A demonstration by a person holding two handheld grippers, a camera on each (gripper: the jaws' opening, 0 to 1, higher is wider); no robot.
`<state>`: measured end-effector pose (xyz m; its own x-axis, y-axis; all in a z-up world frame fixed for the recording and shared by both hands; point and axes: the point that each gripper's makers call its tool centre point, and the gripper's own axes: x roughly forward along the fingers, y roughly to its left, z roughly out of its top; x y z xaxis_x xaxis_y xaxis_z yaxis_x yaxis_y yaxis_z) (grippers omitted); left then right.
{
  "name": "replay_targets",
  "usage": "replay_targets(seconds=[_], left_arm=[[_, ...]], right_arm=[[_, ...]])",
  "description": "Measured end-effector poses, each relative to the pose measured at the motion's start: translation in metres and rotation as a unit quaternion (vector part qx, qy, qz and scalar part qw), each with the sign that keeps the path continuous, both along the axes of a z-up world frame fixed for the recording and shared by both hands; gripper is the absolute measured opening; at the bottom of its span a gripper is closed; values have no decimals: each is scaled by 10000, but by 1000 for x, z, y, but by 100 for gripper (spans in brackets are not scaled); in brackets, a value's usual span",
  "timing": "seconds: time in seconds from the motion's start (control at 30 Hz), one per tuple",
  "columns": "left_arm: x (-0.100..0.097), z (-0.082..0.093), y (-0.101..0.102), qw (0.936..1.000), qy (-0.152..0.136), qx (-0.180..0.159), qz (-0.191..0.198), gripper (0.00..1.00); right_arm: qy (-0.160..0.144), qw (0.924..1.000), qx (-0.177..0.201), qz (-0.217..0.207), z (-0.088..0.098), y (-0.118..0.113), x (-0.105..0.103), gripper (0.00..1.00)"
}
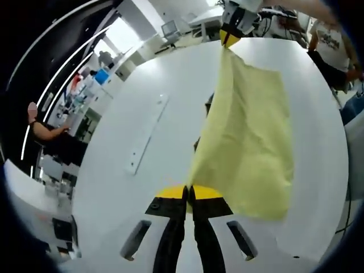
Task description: Fold the garment on the visible template until the final outline fits inside the template.
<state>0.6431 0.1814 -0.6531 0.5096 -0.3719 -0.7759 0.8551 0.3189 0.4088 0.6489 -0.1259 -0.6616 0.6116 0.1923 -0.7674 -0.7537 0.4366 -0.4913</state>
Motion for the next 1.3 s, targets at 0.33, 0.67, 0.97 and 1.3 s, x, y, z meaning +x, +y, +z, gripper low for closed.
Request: replay_targets(seconds=[0.33,0.67,0.97,1.3], left_arm=[[18,-35,3,9991,292,7,320,0],[25,-73,5,9975,515,74,488,0],[33,-82,7,9969,532,-15,578,0],[29,-80,7,9973,570,-110,458,2]], right_arm=[[248,9996,-38,-132,-42,3,21,0],[568,9981,54,-232,-73,1,30,0],[836,9952,321,-384,-90,-2,32,0],[886,9900,933,-585,-80,-3,33,9]])
